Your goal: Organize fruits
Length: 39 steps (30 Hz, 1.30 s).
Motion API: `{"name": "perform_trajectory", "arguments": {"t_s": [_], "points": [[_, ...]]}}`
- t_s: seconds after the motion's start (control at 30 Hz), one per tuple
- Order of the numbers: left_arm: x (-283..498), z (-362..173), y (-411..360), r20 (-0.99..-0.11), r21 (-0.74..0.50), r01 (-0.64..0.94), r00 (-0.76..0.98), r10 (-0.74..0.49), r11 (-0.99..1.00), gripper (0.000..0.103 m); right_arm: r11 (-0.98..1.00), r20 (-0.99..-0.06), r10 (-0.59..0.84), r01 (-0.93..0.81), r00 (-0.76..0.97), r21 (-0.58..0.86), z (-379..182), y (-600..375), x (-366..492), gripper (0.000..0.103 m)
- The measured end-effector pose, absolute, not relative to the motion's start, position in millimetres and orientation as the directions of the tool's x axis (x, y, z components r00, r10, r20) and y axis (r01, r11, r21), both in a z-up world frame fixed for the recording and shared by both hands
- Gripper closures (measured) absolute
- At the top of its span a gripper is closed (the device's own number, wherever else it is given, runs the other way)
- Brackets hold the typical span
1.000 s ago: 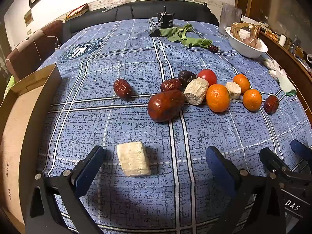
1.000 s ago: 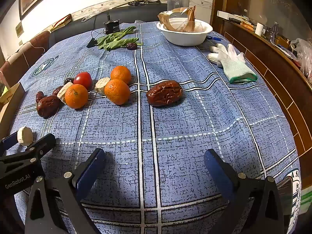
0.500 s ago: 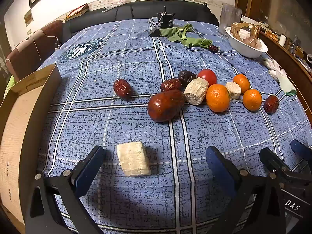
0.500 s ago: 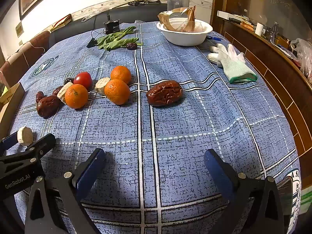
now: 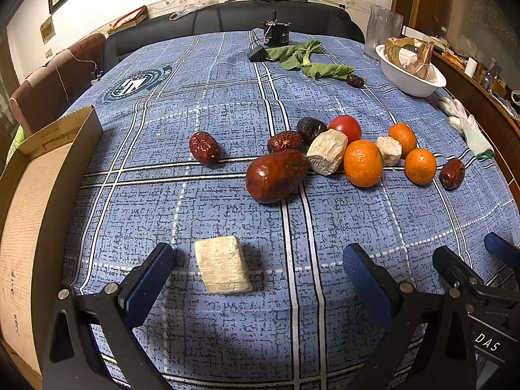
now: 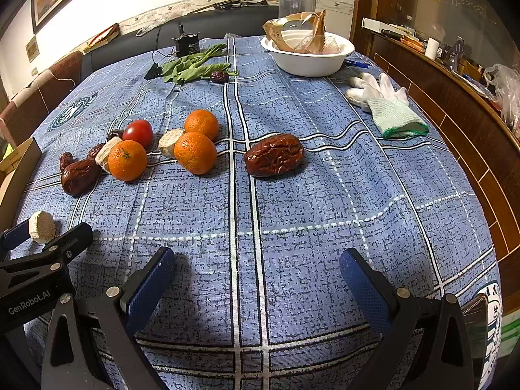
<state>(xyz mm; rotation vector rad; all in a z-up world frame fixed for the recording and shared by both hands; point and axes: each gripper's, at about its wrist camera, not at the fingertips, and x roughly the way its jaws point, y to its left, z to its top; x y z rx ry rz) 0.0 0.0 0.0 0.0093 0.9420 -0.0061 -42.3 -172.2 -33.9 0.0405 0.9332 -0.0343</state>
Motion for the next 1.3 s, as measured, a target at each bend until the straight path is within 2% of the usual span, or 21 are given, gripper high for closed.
{"name": "perform_trajectory", "arguments": {"t_s": [1.3], "points": [[7.4,-0.6,-1.0,-0.830,0.004,0.036,0.558,-0.017,0.999,0.000,0.999,-0.804,-0.012,0.047,0.595,0.020,-33.8,-172.3,-42.3,0.000]]}}
